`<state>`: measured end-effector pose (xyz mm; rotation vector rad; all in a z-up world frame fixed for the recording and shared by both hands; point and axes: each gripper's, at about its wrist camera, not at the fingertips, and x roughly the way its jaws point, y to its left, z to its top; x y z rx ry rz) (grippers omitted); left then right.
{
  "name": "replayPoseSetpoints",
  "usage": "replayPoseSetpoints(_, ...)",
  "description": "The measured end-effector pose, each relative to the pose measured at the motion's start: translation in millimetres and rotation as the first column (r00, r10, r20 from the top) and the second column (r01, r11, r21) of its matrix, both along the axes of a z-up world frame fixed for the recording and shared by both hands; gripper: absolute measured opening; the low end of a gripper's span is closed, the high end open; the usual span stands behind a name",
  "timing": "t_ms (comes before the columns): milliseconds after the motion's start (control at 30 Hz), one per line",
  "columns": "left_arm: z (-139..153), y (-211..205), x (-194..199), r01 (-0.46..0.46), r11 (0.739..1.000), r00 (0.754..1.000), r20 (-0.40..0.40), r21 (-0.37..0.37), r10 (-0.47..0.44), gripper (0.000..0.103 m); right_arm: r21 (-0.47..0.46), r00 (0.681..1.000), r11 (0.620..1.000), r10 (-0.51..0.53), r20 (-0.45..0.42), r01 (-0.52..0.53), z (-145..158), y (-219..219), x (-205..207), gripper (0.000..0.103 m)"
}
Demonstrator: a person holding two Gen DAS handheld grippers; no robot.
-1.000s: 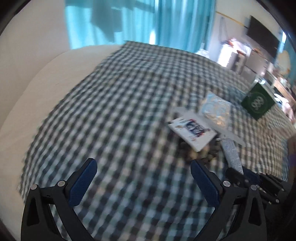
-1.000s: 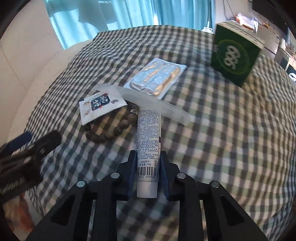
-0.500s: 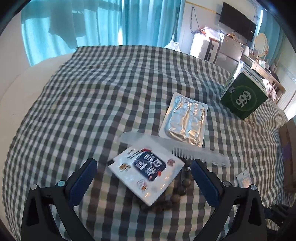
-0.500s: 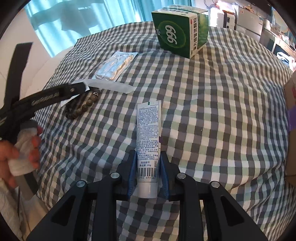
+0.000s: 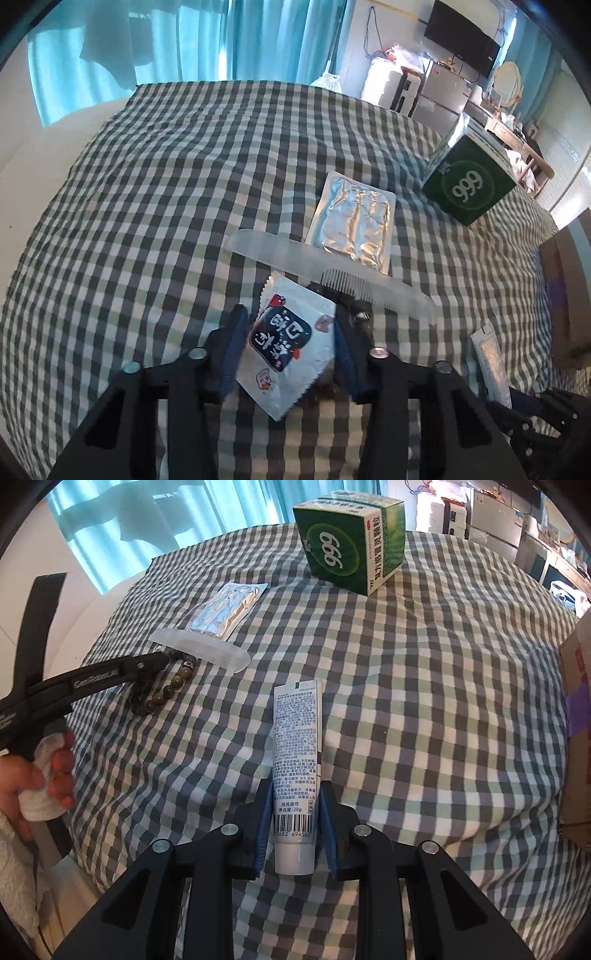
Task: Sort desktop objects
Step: 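Grasp the white toothpaste tube with the right tool while the left tool grasps the red-and-white sachet, then carry the toothpaste tube and sachet into the cardboard box and release both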
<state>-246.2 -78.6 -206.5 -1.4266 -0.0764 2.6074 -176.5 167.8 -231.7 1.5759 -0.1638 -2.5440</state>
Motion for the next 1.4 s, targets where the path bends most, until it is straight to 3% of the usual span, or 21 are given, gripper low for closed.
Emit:
replayPoseSetpoints(33, 4, -1, 5, -0.004, 1.0, 1.0, 0.002, 0.009, 0.004, 0.042, -0.002, 1.0, 1.0, -0.002, -0.002, 0.002, 2, 2, 2, 0.025)
replayPoseSetpoints(100, 12, -3, 15, -0.008, 1.0, 1.0, -0.003, 0.03, 0.008, 0.022, -0.02, 1.0, 1.0, -0.011, -0.004, 0.011, 7, 7, 7, 0.025)
replayPoseSetpoints(133, 17, -4, 21, -0.009, 0.999, 1.0, 0.0, 0.034, 0.009, 0.019, -0.027, 1.0, 1.0, -0.015, -0.004, 0.015, 10, 9, 10, 0.025)
replayPoseSetpoints(233, 30, -2, 34, -0.002, 0.999, 1.0, -0.006, 0.039, 0.002, 0.019, -0.028, 0.999, 0.999, -0.024, -0.022, 0.023, 21, 13, 20, 0.025)
replayPoseSetpoints(333, 29, 2, 49, 0.024, 1.0, 1.0, 0.009, 0.011, -0.024, 0.012, -0.039, 0.999, 0.999, -0.032, -0.042, 0.03, 33, 16, 28, 0.025)
replayPoseSetpoints(467, 23, -6, 62, -0.034, 0.999, 0.999, 0.04, -0.008, 0.034, 0.008, -0.045, 0.997, 0.998, -0.038, -0.068, 0.035, 46, 19, 41, 0.025)
replayPoseSetpoints(567, 4, -11, 64, -0.071, 0.99, 0.993, 0.09, -0.119, 0.082, 0.008, -0.048, 0.996, 0.998, -0.039, -0.079, 0.036, 55, 19, 49, 0.025)
replayPoseSetpoints(667, -11, -32, 66, -0.149, 0.988, 0.978, 0.144, -0.025, 0.151, 0.007, -0.051, 0.995, 0.998, -0.037, -0.093, 0.032, 64, 18, 58, 0.025)
replayPoseSetpoints(733, 0, -36, 70, -0.158, 0.987, 0.981, 0.113, 0.017, 0.155, 0.006, -0.049, 0.994, 0.998, -0.034, -0.103, 0.029, 68, 17, 61, 0.025)
replayPoseSetpoints(867, 24, -19, 85, -0.097, 0.994, 0.994, 0.048, -0.044, 0.099, 0.005, -0.075, 0.992, 0.997, -0.043, -0.119, 0.034, 79, 21, 69, 0.025)
replayPoseSetpoints(1033, 51, -7, 108, -0.072, 0.997, 0.997, 0.015, 0.0, 0.072, 0.005, -0.115, 0.989, 0.992, -0.061, -0.137, 0.045, 99, 25, 76, 0.025)
replayPoseSetpoints(1400, 130, 40, 134, -0.018, 1.0, 0.994, -0.11, -0.017, 0.016, 0.005, -0.105, 0.972, 0.994, -0.053, -0.23, 0.029, 152, 37, 108, 0.025)
